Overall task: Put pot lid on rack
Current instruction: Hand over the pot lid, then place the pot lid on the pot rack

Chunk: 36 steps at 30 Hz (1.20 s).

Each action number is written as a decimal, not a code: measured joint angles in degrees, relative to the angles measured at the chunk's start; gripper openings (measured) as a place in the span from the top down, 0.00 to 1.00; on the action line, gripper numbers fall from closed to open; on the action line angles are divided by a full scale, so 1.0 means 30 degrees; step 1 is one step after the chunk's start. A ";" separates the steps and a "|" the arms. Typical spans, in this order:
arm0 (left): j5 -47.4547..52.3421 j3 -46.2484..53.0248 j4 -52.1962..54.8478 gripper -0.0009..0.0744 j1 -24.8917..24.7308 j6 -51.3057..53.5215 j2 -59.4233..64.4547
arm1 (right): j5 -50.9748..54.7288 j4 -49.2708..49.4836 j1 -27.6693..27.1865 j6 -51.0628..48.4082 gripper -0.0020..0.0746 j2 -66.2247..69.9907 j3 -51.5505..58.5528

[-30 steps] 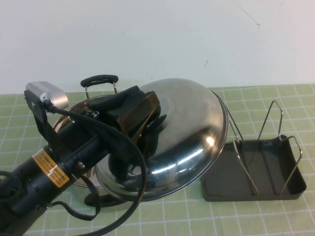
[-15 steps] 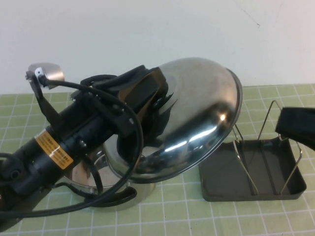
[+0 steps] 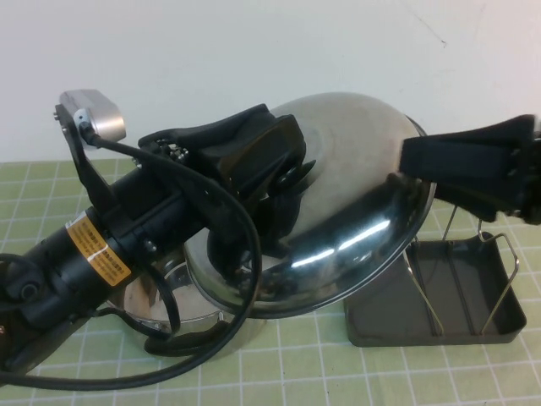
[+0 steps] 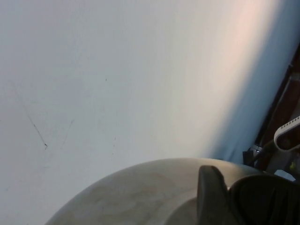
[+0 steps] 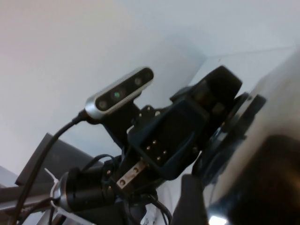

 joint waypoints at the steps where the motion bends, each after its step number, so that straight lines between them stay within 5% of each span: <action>1: 0.0000 0.0000 0.0000 0.57 0.0000 0.0000 0.0000 | -0.0101 0.0000 0.0324 0.0000 0.31 0.0259 -0.0171; 7: 0.0000 0.0000 0.0341 0.57 0.0000 0.0000 0.0000 | -0.1019 -0.0036 0.1398 -0.0146 0.35 0.1294 -0.1231; 15: 0.0381 0.0000 0.0898 0.56 0.0000 0.0076 0.0046 | -0.1123 0.0676 0.2445 -0.0651 0.85 0.1520 -0.2713; 22: 0.0325 0.0000 0.0939 0.37 0.0000 -0.0047 0.0046 | -0.1616 0.0153 0.2610 -0.1674 0.86 0.1520 -0.2833; 28: -0.0088 0.0000 0.1553 0.36 0.1460 -0.0047 -0.0323 | -0.3533 -0.0249 0.2611 -0.3525 0.86 0.1020 -0.2833; 32: -0.0341 0.0000 0.3248 0.45 0.3520 -0.0100 -0.1479 | -0.5459 -0.0646 0.2273 -0.4605 0.86 -0.0457 -0.2833; 36: 0.0094 -0.0039 0.6535 0.70 0.5765 -0.0145 -0.3081 | -0.7754 -0.4176 0.2196 -0.3912 0.86 -0.2549 -0.2833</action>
